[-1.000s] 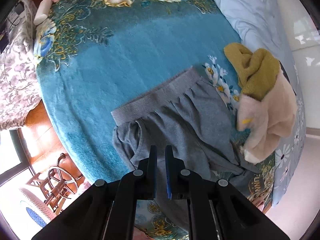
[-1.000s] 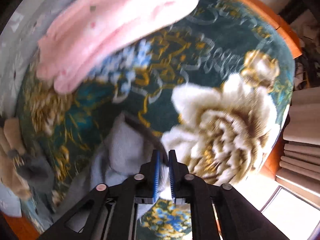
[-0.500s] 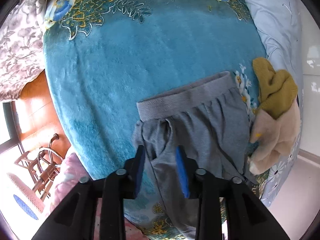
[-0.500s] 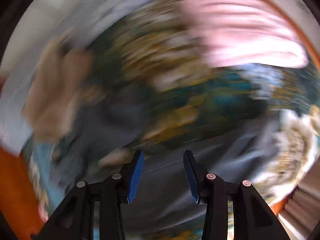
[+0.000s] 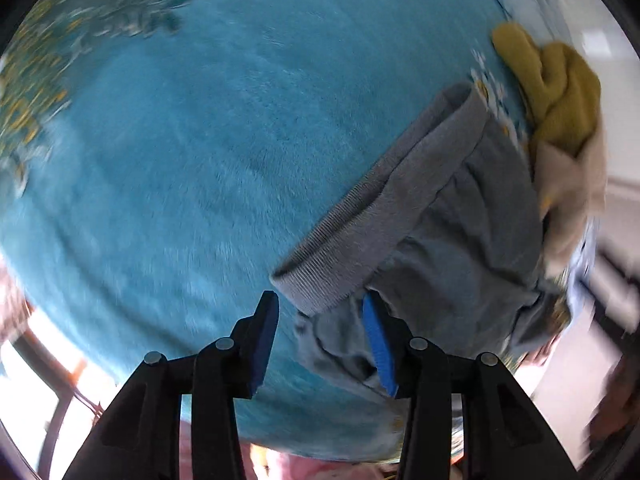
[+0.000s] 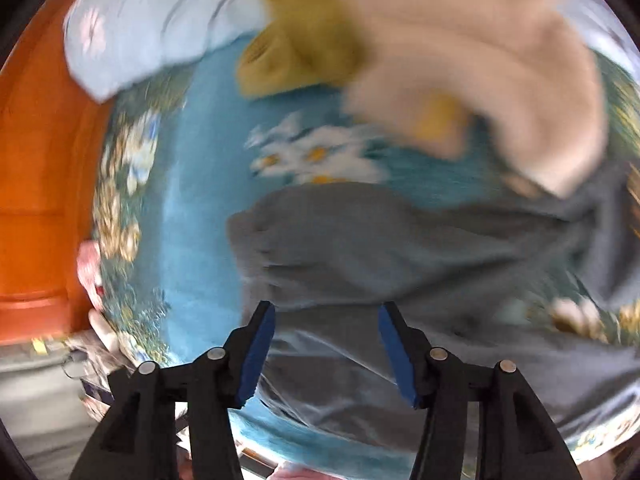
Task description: Fold clothes
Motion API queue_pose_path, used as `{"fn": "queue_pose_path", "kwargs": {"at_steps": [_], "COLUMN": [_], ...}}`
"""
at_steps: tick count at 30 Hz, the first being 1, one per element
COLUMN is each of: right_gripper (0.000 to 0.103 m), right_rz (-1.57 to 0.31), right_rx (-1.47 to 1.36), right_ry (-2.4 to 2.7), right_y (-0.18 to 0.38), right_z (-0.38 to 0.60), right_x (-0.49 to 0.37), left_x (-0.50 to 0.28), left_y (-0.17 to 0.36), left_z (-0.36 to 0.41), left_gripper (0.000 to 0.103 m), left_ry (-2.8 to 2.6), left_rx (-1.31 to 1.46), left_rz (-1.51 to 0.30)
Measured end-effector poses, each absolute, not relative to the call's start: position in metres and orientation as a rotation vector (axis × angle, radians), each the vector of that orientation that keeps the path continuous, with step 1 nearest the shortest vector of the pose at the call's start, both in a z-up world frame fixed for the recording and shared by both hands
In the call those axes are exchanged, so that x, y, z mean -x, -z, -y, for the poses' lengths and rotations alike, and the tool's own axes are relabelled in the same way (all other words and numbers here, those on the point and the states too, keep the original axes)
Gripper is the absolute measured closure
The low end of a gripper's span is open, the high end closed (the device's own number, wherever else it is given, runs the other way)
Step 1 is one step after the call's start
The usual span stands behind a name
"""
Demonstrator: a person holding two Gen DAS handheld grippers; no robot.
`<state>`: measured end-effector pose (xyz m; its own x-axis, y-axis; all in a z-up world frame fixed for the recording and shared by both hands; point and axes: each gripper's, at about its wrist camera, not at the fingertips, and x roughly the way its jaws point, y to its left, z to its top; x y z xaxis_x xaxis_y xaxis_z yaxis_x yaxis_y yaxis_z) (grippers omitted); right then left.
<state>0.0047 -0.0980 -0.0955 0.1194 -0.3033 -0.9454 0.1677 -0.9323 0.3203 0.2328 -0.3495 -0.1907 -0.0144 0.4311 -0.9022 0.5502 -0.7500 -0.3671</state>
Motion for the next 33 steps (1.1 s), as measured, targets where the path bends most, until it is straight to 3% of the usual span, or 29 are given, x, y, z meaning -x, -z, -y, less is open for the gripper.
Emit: {"fn": "queue_pose_path", "kwargs": {"at_steps": [10,17,23,29,32,33], "right_gripper": [0.038,0.038,0.041,0.055,0.070,0.079], "right_rz": [-0.241,-0.628,-0.667,-0.611,-0.616,-0.613], "right_rx": [-2.115,-2.157,-2.171,-2.211,-2.194,-2.191], "right_ry": [1.749,1.772,1.856,1.827,1.809,1.800], "right_y": [0.170,0.205,0.196,0.197,0.195,0.194], "right_z": [0.258,0.266,0.229,0.205,0.207,0.209], "right_x": [0.032,0.032,0.049,0.054,0.050,0.049], "left_x": [-0.248,-0.255,-0.264,-0.275,-0.282,-0.283], "left_y": [0.218,0.227,0.233,0.234,0.228,0.225], "left_z": [0.364,0.369,0.369,0.359,0.358,0.359], "left_gripper": [0.058,0.058,0.058,0.058,0.061,0.071], "left_ry": [1.980,1.948,1.918,1.905,1.935,1.955], "left_rx": [-2.205,-2.177,-2.171,-2.218,-2.198,-2.188], "left_rz": [-1.192,-1.346,-1.424,-1.476,-1.496,-1.497]}}
